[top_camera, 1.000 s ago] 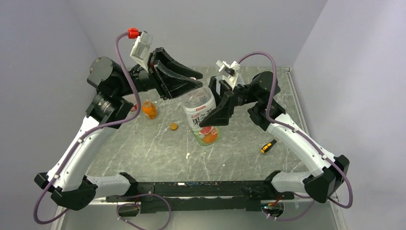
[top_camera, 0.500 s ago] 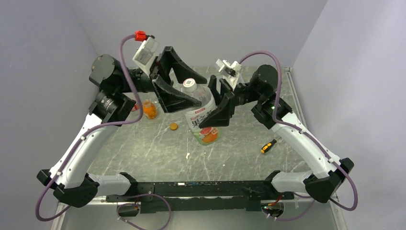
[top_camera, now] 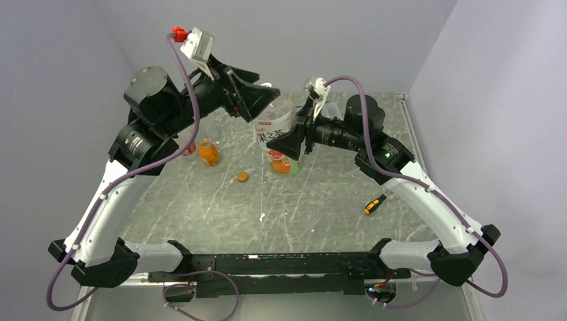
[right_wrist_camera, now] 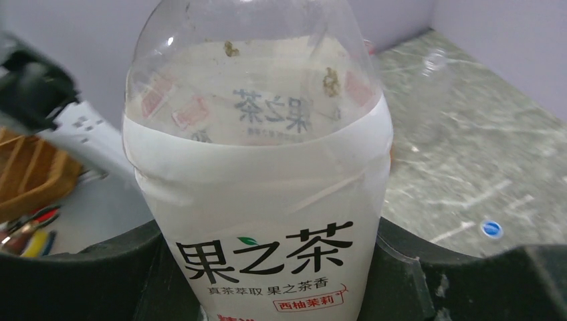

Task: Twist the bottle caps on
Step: Screw the bottle cap onto the plastic bottle.

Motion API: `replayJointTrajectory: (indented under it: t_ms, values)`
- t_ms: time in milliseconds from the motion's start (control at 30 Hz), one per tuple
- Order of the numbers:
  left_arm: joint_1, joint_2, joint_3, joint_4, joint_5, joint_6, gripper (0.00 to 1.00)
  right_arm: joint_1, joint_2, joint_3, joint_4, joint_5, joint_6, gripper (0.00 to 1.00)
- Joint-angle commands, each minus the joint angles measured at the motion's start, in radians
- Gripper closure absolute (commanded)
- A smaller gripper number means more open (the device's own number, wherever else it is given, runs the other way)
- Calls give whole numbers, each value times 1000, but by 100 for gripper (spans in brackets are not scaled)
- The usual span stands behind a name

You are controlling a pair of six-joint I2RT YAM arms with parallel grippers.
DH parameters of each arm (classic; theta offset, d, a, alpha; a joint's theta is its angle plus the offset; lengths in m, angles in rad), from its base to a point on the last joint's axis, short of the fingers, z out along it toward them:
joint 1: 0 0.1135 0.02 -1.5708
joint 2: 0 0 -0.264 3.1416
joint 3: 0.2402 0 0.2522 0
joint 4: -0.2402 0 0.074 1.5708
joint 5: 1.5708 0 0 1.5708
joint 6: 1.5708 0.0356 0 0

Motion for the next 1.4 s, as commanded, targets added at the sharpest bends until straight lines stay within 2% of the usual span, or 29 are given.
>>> replayJointTrajectory:
  t_ms: [0,233,533,700,1133,1367]
  values:
    - [2,72,103,-134,-300,0,11,45,22,5,-11,336,-26,100]
    - [1,171,184,-245,-492,-40,24,136,102,44,-50,619,-46,100]
    - [0,205,167,-298,-609,-74,36,160,156,64,-52,731,-44,100]
    - [0,216,154,-300,-621,-89,40,169,179,76,-57,749,-51,100]
    - [0,251,166,-313,-609,-112,41,177,193,92,-70,753,-61,100]
    - [0,252,167,-309,-600,-117,53,179,194,87,-77,747,-65,100]
